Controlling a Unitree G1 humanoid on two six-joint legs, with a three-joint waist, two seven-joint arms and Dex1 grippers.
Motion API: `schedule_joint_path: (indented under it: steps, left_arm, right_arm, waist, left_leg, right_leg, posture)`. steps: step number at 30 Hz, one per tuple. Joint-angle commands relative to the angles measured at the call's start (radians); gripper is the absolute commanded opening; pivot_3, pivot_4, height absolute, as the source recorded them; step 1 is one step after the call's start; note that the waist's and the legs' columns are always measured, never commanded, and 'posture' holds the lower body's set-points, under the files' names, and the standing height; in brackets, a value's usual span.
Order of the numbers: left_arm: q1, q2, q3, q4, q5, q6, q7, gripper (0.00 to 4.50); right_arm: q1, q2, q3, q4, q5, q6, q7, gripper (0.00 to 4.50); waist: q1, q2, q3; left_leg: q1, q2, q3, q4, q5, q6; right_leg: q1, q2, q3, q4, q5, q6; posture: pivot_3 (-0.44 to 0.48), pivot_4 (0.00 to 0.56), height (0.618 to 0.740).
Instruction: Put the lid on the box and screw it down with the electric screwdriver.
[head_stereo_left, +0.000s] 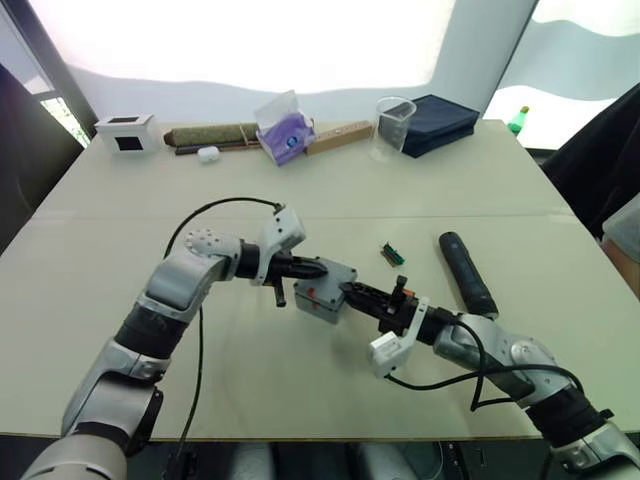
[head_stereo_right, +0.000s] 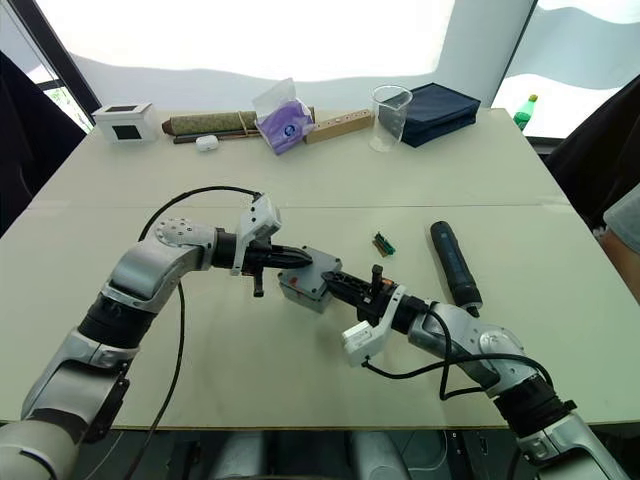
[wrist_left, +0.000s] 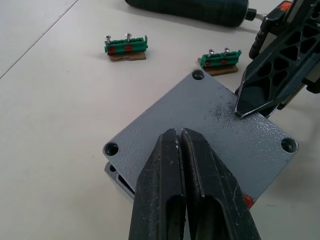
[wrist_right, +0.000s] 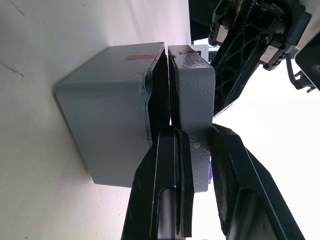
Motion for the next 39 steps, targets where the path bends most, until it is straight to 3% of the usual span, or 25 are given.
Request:
schedule_joint_path:
  steps: [1,3,9,25,34,37,39]
  left_arm:
    - [0.026,0.013,-0.036,-0.013,0.018,0.015,-0.015,0.0]
    - [0.03,0.012,-0.044,-0.007,0.033,0.018,-0.001,0.0]
    - [0.031,0.008,-0.059,-0.003,0.054,0.03,0.019,0.0]
    - [0.039,0.022,-0.097,0.059,0.125,-0.039,0.032,0.0]
    - [0.045,0.029,-0.089,0.045,0.105,-0.054,-0.007,0.0]
    - [0.046,0.031,-0.089,0.041,0.108,-0.053,-0.012,0.0]
    - [0.046,0.03,-0.089,0.047,0.119,-0.06,-0.003,0.0]
  right_arm:
    - [0.023,-0.014,0.021,0.037,-0.02,0.007,0.021,1.63]
    - [0.016,-0.014,0.015,0.05,-0.021,0.015,0.017,2.4]
    - [0.008,-0.015,0.006,0.059,-0.014,0.028,0.018,2.4]
    - [0.038,-0.032,-0.018,-0.038,0.051,0.039,0.082,2.4]
    - [0.053,-0.037,-0.04,-0.058,0.077,0.05,0.107,2.4]
    - [0.059,-0.036,-0.048,-0.068,0.089,0.056,0.11,1.65]
    - [0.063,-0.036,-0.053,-0.074,0.094,0.062,0.114,0.84]
  waist:
    - [0.0,0.0,0.0]
    - [0.0,-0.001,-0.001]
    - [-0.001,-0.001,-0.001]
    - [-0.001,-0.001,-0.001]
    - [-0.001,-0.001,-0.001]
    - [-0.001,-0.001,-0.001]
    - [-0.001,-0.001,-0.001]
  left_leg:
    - [0.0,0.0,0.0,0.0,0.0,0.0]
    - [0.002,0.0,0.0,0.0,0.0,0.0]
    - [0.014,0.0,0.0,-0.001,-0.002,0.004]
    - [0.014,0.0,0.0,-0.001,-0.002,0.004]
    - [0.014,0.0,0.0,-0.002,-0.002,0.004]
    - [0.014,0.0,0.0,-0.002,-0.002,0.004]
    - [0.014,0.0,0.0,-0.002,-0.002,0.004]
  right_leg:
    - [0.0,0.0,0.0,0.0,0.0,0.0]
    - [0.002,0.0,0.0,0.0,0.0,0.0]
    - [0.014,0.0,0.0,-0.003,0.0,0.0]
    - [0.014,0.0,0.001,-0.003,0.0,0.0]
    - [0.014,0.0,0.001,-0.003,0.0,0.0]
    - [0.014,0.0,0.001,-0.004,0.0,0.0]
    - [0.014,0.0,0.001,-0.004,0.0,0.0]
  posture:
    - [0.0,0.15,0.74]
    - [0.0,0.15,0.74]
    - [0.0,0.15,0.74]
    - [0.0,0.15,0.74]
    - [0.0,0.15,0.74]
    - [0.0,0.15,0.74]
    - [0.0,0.15,0.74]
